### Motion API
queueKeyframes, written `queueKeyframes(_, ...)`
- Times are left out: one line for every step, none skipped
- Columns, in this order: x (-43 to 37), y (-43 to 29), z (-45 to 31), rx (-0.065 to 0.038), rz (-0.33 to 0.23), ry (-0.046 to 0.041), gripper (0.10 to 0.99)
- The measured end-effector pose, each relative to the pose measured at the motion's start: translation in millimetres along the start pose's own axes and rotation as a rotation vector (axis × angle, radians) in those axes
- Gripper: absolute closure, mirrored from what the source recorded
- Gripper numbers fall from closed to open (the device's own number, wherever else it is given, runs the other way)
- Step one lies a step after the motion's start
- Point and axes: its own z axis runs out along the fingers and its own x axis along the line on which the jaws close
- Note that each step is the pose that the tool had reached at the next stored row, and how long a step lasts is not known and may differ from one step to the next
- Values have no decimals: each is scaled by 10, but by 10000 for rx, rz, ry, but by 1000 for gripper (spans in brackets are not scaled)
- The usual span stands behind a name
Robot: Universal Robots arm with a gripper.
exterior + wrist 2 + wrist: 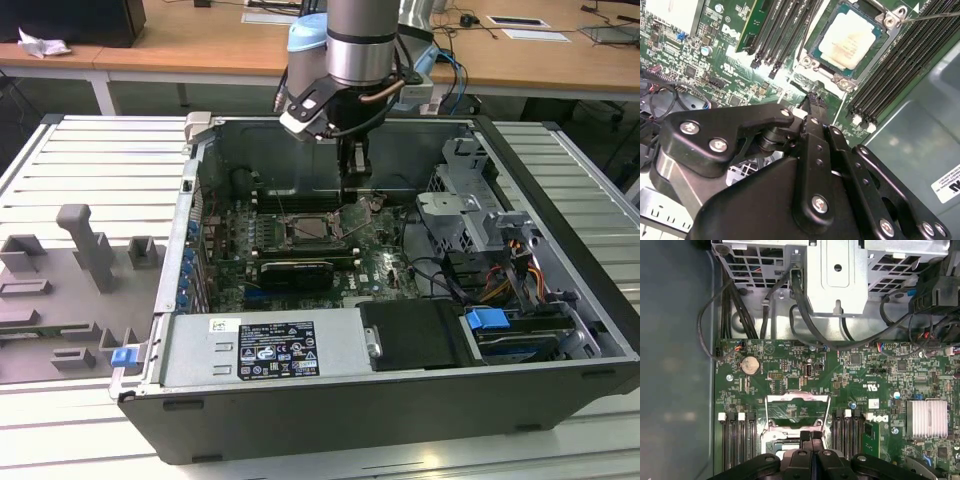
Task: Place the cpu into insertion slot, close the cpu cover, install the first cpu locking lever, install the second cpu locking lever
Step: 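Close the cpu cover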
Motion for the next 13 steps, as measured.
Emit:
queueKeyframes(0,6,0,0,0,0,980)
queueKeyframes(0,19,1,0,1,0,980)
queueKeyframes(0,34,2,1,1,0,980)
queueKeyframes(0,55,3,0,-1,0,980)
queueKeyframes(0,69,3,0,-2,0,980)
queueKeyframes(0,82,4,0,0,0,980)
queueKeyframes(-1,92,5,1,0,0,980)
queueKeyframes(0,110,7,7,1,1,980)
queueKeyframes(0,141,10,27,-3,1,980)
queueKeyframes(0,165,11,43,-5,0,980)
queueKeyframes(0,183,13,50,-4,1,980)
queueKeyframes(0,197,15,54,-4,0,980)
queueKeyframes(0,212,16,57,-4,-1,980)
